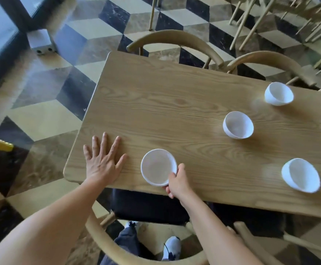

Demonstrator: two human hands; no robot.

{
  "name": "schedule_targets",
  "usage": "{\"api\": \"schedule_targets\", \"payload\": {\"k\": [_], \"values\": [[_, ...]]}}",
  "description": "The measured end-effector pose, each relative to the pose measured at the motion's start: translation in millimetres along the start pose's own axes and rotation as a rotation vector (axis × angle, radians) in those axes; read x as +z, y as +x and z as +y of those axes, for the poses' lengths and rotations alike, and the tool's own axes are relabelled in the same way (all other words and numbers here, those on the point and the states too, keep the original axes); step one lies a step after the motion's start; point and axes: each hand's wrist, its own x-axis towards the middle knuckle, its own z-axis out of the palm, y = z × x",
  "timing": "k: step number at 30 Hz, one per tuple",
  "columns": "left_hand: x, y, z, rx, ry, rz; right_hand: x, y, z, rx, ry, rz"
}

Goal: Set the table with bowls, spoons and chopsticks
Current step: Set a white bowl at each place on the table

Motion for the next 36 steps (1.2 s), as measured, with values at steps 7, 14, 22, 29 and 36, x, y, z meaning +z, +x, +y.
{"api": "schedule_targets", "payload": {"k": [7, 14, 22, 29, 36], "values": [[2, 2, -5, 0.011, -0.010, -0.006, 13, 10, -10, 0.029, 0.031, 0.121], [4, 3, -6, 0.026, -0.010, -0.011, 11, 15, -14, 0.057, 0.078, 0.147], [7, 5, -8, 0.031, -0.014, 0.010, 12, 21, -29, 0.046, 0.108, 0.155], [9, 5, -6, 0.034, -0.012, 0.023, 5, 24, -34, 0.041, 0.082, 0.135], [5, 8, -5, 0.041, -0.031, -0.029, -5, 25, -36, 0.011, -0.073, 0.069]]}}
